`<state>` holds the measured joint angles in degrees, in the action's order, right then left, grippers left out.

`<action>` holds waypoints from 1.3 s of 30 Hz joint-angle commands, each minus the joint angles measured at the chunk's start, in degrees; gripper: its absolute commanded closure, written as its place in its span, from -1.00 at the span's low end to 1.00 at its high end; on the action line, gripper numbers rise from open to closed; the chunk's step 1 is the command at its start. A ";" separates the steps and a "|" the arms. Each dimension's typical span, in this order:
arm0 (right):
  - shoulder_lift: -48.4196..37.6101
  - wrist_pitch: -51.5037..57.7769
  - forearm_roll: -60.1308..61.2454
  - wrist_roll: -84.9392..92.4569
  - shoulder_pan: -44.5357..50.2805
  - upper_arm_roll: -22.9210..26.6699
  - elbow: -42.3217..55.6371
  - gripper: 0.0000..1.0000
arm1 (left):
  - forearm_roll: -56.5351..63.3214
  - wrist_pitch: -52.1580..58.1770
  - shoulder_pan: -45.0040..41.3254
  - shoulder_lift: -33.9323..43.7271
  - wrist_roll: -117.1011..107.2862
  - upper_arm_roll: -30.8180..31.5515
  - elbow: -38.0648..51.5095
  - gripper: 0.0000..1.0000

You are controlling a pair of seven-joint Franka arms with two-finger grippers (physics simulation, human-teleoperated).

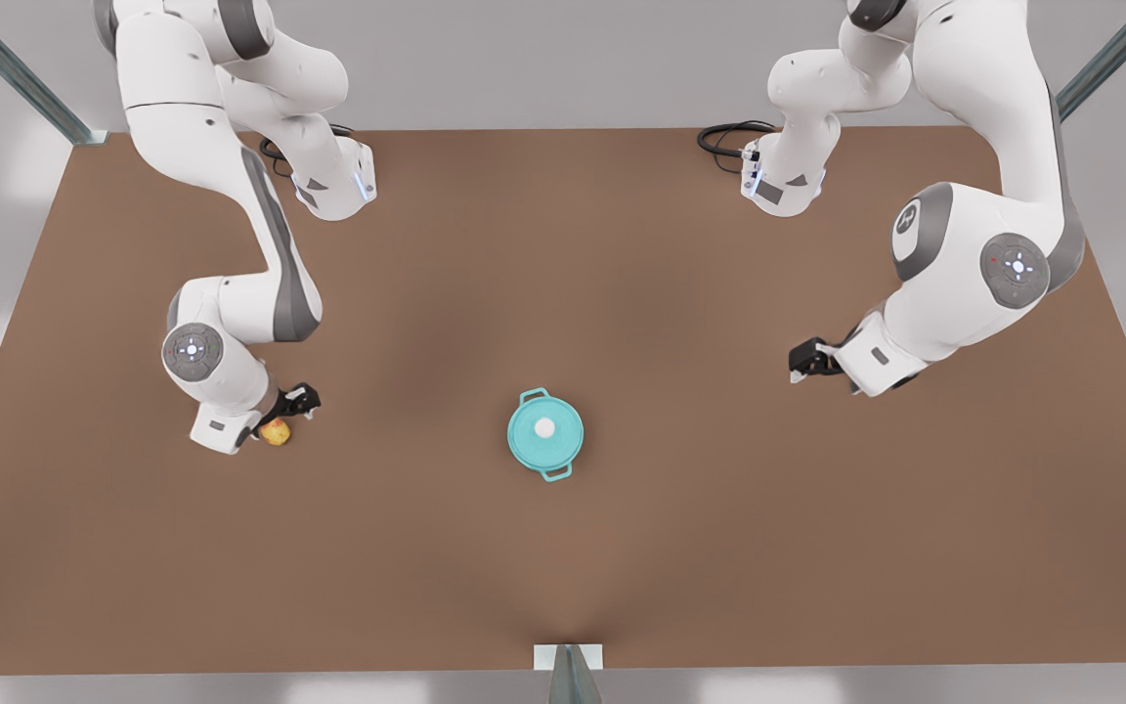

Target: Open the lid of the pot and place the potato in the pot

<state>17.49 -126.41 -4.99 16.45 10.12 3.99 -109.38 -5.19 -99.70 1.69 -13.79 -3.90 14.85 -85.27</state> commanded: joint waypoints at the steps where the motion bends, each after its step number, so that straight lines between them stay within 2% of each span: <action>1: 0.44 -7.89 -1.17 10.00 -0.02 0.14 -0.74 -1.00 | 0.09 -2.16 -0.11 0.17 -4.53 0.18 -0.07 -1.00; 3: 2.28 -8.85 -1.43 10.70 -0.19 1.01 -0.74 -1.00 | 2.62 -3.13 -1.34 -0.53 -4.18 2.81 0.46 -1.00; 4: 2.46 -8.85 -2.04 11.14 -0.19 1.10 -0.74 -1.00 | 6.58 -4.00 -4.76 -1.50 -4.88 2.81 0.28 -1.00; 6: 2.81 -8.85 -2.13 11.23 -0.28 1.19 -0.57 -1.00 | 7.13 -4.36 -13.56 -2.82 -20.87 2.81 1.07 -1.00; 7: 2.81 -8.76 -2.13 11.23 -0.28 1.28 -0.66 -1.00 | 7.13 -4.36 -16.72 -5.89 -27.90 2.81 4.58 -1.00; 9: 2.81 -8.59 -2.13 11.32 -0.28 1.28 -0.74 -1.00 | 11.95 -6.20 -24.63 -20.47 -43.02 2.73 20.49 -1.00; 10: 2.81 -8.59 -2.13 11.32 -0.28 1.54 -1.01 -1.00 | 15.30 -11.12 -26.48 -24.70 -46.90 2.64 22.43 -1.00; 12: 2.81 -8.59 -2.13 11.94 -0.28 1.63 -1.71 -1.00 | 15.83 -15.78 -27.80 -27.87 -48.04 2.37 22.43 -1.00; 13: 2.90 -8.59 -2.13 11.94 -0.28 1.63 -2.33 -1.00 | 19.78 -18.16 -29.11 -30.15 -50.32 2.29 22.43 -1.00; 24: 6.86 -7.27 -2.13 14.48 -0.28 3.74 -3.12 -1.00 | 21.01 -18.86 -33.86 -33.93 -54.02 2.64 20.06 -1.00; 26: 7.56 -6.13 -2.13 16.95 -0.37 3.74 -3.12 -1.00 | 21.10 -23.34 -33.95 -36.48 -54.19 2.37 20.94 -1.00; 39: 12.48 -4.02 -1.61 25.03 -5.20 3.30 -3.03 -1.00 | 27.08 -32.13 -34.48 -40.88 -53.05 0.00 21.11 -1.00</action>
<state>29.57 -130.48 -6.60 32.48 5.43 7.53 -112.44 21.12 -128.59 -32.78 -54.62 -48.49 14.95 -64.22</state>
